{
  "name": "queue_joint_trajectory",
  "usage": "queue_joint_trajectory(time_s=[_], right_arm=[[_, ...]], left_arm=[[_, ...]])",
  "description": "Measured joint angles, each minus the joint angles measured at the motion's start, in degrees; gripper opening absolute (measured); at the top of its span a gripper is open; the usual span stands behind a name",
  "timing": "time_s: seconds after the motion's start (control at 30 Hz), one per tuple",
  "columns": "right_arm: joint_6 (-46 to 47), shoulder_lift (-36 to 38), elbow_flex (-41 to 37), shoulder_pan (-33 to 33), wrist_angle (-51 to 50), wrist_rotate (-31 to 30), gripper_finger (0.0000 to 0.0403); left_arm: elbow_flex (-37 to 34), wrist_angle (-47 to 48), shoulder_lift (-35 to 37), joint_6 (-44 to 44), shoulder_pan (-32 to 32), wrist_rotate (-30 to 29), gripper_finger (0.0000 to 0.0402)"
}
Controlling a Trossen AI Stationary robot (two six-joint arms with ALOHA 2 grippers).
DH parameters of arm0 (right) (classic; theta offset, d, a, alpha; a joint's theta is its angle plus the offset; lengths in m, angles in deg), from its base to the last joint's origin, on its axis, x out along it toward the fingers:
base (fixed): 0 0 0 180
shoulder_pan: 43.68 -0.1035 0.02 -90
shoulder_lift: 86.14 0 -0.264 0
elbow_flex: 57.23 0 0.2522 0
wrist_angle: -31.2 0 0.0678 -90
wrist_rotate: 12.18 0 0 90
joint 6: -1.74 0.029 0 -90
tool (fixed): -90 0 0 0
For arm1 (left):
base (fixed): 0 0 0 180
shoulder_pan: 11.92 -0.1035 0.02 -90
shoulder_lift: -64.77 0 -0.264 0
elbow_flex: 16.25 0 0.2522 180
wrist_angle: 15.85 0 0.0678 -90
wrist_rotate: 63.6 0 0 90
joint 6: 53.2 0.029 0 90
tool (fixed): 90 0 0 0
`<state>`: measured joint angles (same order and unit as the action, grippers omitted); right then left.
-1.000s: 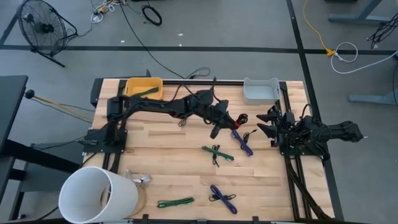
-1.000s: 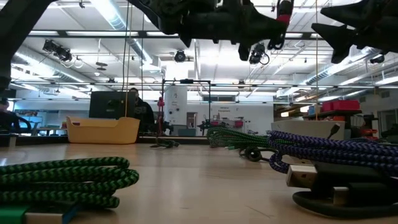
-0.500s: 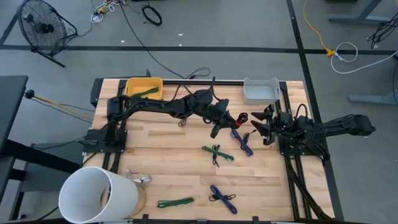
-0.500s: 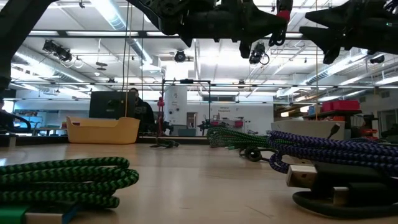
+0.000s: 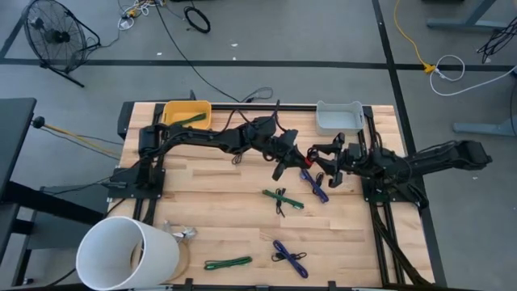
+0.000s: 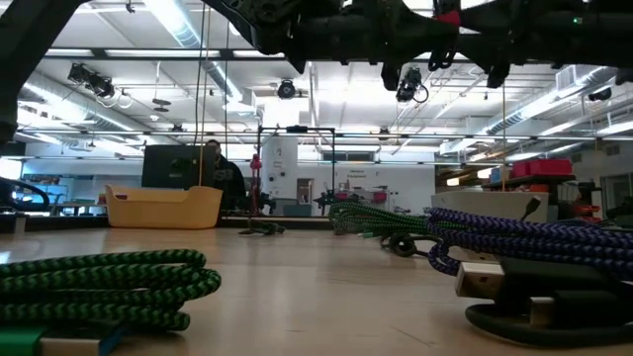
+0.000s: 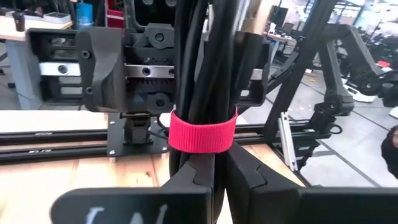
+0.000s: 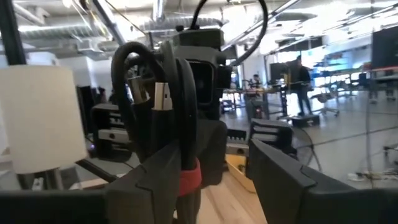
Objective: Pick & Place USB Port
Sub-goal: Put the black charger cable into the gray bin
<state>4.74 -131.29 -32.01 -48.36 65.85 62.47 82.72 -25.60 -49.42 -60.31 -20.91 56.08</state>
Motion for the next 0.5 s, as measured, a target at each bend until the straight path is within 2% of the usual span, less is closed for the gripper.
queue_joint_trajectory(time_s=[0.2,0.3,0.37,0.47,0.5], right_arm=[[-0.5,-1.6,1.2,0.0,0.4,1.0,0.0191],[-0.5,-1.6,1.2,0.0,0.4,2.6,0.0172],[-0.7,-1.6,1.3,0.0,0.1,3.0,0.0132],[-2.7,-1.6,1.3,0.0,-0.2,2.9,0.0032],[-3.2,-1.6,1.3,0.0,-0.2,2.9,0.0019]], left_arm=[[0.0,0.1,0.1,0.0,-0.1,1.5,0.0016],[0.0,0.1,0.1,0.0,0.0,1.4,0.0016],[0.0,0.2,0.1,0.0,0.0,1.1,0.0016],[0.0,0.3,0.0,0.0,-0.1,0.4,0.0016],[0.0,0.4,0.0,0.1,-0.1,0.4,0.0016]])
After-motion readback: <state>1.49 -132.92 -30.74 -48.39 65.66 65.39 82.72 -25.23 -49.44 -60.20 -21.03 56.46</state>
